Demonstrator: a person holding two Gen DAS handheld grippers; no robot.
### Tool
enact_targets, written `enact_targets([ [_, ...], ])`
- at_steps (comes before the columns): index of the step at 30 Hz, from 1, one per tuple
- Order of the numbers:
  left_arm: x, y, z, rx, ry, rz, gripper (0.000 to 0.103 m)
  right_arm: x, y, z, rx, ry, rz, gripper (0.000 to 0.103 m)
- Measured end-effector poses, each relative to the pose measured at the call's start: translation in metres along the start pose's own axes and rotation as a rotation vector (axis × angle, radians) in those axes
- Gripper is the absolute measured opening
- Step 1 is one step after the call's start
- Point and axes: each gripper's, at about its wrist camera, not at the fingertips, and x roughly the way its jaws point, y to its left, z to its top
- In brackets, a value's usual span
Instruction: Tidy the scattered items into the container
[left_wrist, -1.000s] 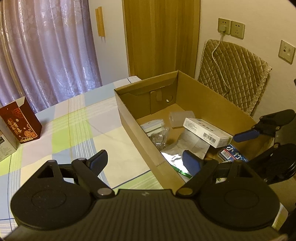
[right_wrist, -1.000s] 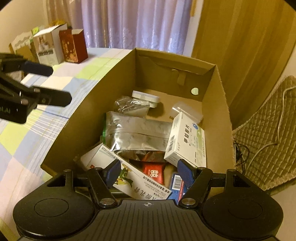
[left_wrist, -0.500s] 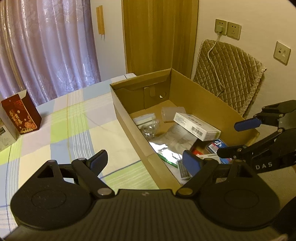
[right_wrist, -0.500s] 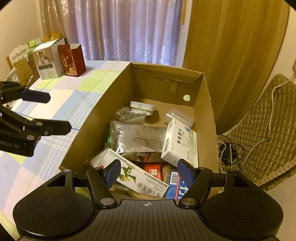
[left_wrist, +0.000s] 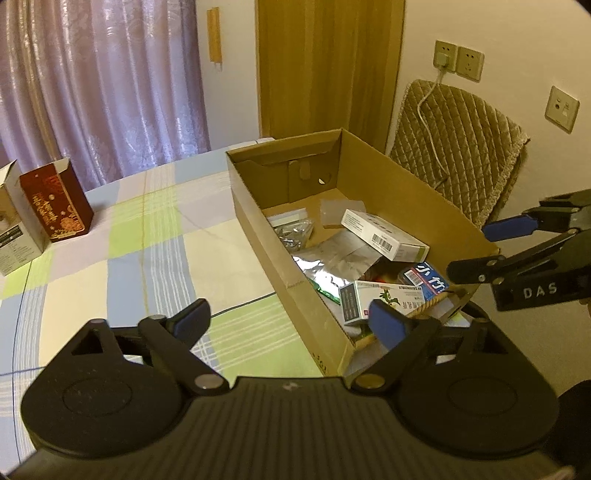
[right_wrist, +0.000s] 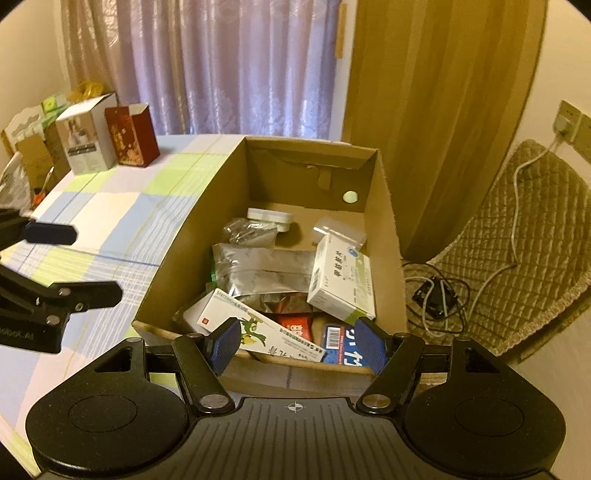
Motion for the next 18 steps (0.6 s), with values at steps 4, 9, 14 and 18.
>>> enact_targets([
  [4, -0.008, 0.0, -0.005, -0.006, -0.013, 0.02, 0.102, -0.009, -0.004, -0.005, 0.033, -0.025, -0.021, 0.103],
  [9, -0.017, 0.001, -0.008, -0.031, -0.01, 0.02, 0.102, -0.023, -0.002, -0.01, 0.048, -0.035, -0.017, 0.103],
  [14, -0.029, 0.0, -0.011, -0.055, -0.025, 0.033, 0.102, -0.039, 0.001, -0.014, 0.065, -0.048, -0.025, 0.103],
  [18, -0.041, -0.001, -0.013, -0.079, -0.042, 0.056, 0.102, -0.052, 0.003, -0.016, 0.086, -0.062, -0.024, 0.103],
])
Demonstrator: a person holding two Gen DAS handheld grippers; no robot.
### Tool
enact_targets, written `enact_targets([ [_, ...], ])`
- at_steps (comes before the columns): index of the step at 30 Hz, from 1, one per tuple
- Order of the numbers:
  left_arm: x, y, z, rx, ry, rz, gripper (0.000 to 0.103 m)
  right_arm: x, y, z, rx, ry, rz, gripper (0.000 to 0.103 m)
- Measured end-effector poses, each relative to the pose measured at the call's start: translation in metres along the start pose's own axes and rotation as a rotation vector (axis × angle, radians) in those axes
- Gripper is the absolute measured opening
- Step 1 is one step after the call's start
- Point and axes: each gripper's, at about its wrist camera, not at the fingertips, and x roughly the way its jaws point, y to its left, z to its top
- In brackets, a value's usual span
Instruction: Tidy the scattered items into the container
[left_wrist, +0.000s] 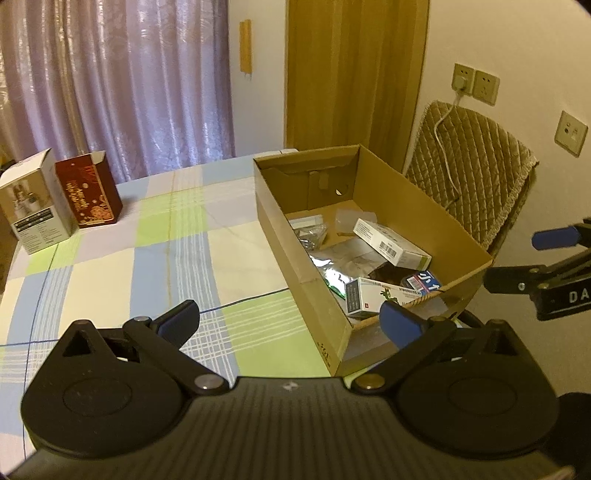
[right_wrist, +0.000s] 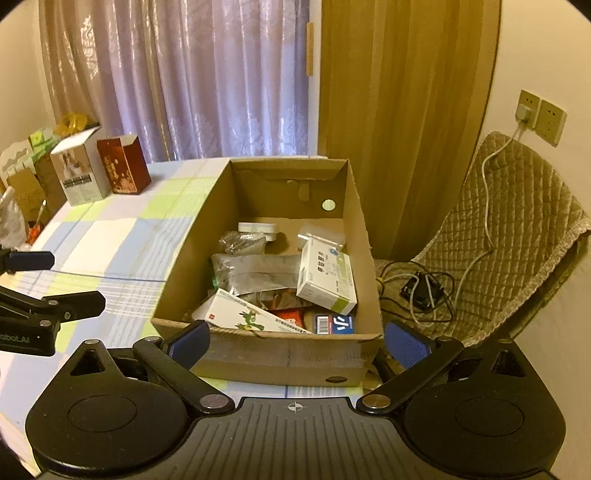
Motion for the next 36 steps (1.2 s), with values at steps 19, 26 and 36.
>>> enact_targets([
  [19, -0.058, -0.014, -0.012, -0.057, -0.008, 0.005, 0.102, -0.062, 0.016, -0.022, 0.099, -0.03, 0.005, 0.103],
  [26, -0.074, -0.017, -0.016, -0.062, -0.011, 0.027, 0.102, -0.072, 0.022, -0.025, 0.103, -0.034, 0.008, 0.103],
  [36, -0.088, -0.024, -0.023, -0.063, -0.001, 0.049, 0.102, -0.086, 0.03, -0.023, 0.112, -0.047, 0.016, 0.103],
])
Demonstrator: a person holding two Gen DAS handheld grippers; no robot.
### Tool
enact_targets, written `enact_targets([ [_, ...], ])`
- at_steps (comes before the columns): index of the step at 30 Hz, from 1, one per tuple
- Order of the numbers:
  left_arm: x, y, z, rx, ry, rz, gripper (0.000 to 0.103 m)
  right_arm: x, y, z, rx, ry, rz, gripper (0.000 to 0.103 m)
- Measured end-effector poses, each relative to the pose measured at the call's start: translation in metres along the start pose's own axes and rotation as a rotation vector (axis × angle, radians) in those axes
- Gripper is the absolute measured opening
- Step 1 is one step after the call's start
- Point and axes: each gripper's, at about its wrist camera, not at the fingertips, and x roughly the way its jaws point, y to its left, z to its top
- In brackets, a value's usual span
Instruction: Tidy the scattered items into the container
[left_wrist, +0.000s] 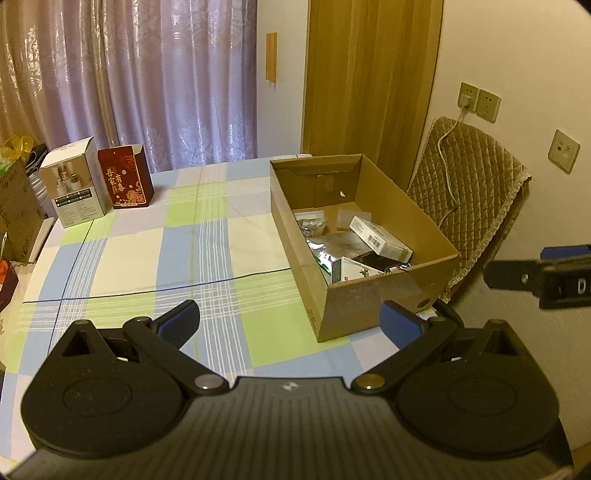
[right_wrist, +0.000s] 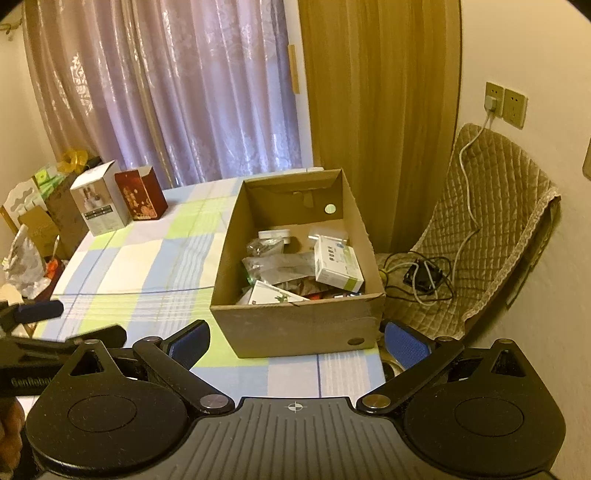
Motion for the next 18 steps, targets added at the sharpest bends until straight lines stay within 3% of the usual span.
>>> enact_targets([
  [18, -0.023, 0.003, -0.016, -0.032, 0.012, -0.003, 0.102, -0.026, 0.0, -0.022, 0.037, 0.003, -0.036, 0.103],
])
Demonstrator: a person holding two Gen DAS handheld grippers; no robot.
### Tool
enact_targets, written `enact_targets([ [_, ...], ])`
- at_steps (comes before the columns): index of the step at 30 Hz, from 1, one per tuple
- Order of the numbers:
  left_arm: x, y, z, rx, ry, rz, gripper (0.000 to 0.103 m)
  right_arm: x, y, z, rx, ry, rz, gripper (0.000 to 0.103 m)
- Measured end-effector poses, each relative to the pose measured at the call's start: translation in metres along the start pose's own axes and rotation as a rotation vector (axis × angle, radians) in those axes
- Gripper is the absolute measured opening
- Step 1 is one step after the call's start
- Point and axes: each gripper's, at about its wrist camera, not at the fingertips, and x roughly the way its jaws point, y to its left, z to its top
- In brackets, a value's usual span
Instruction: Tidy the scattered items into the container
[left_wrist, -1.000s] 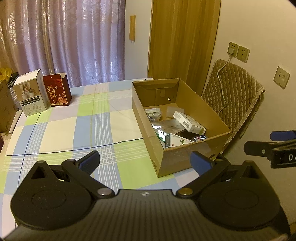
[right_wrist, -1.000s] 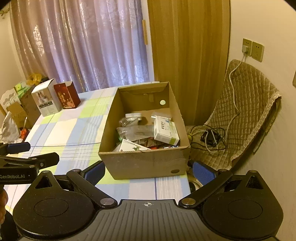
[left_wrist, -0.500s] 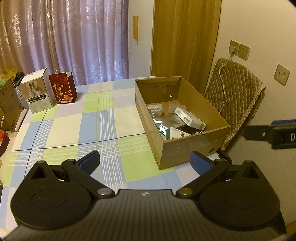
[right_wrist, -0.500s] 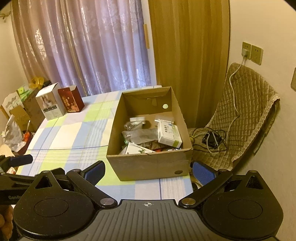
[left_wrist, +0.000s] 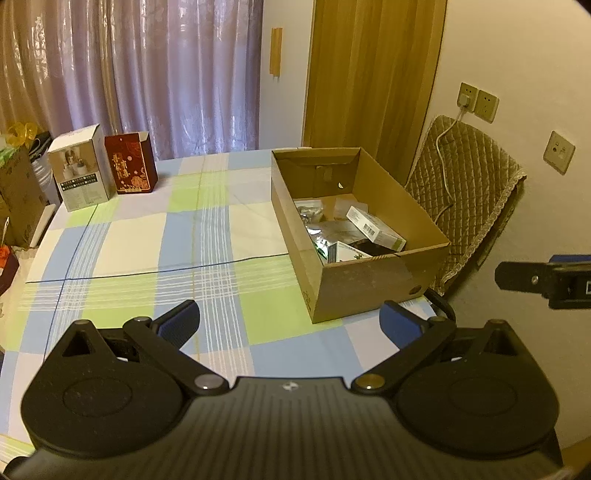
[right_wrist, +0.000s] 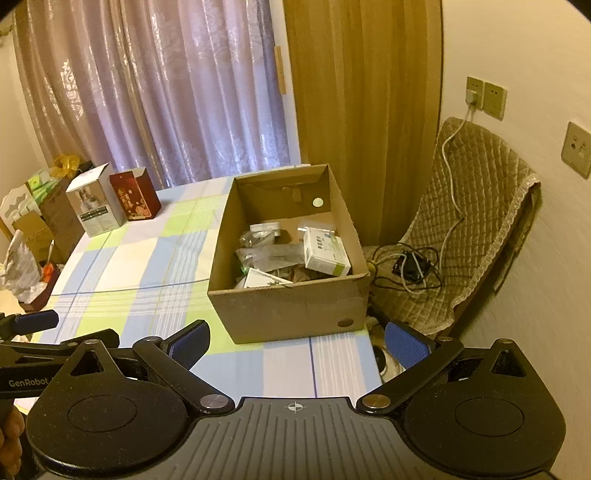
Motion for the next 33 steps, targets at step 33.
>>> enact_targets([
  [33, -0.019, 0.005, -0.026, -0.012, 0.035, 0.008, 0.102, -0.026, 0.018, -0.027, 0.003, 0.01, -0.009, 0.103],
])
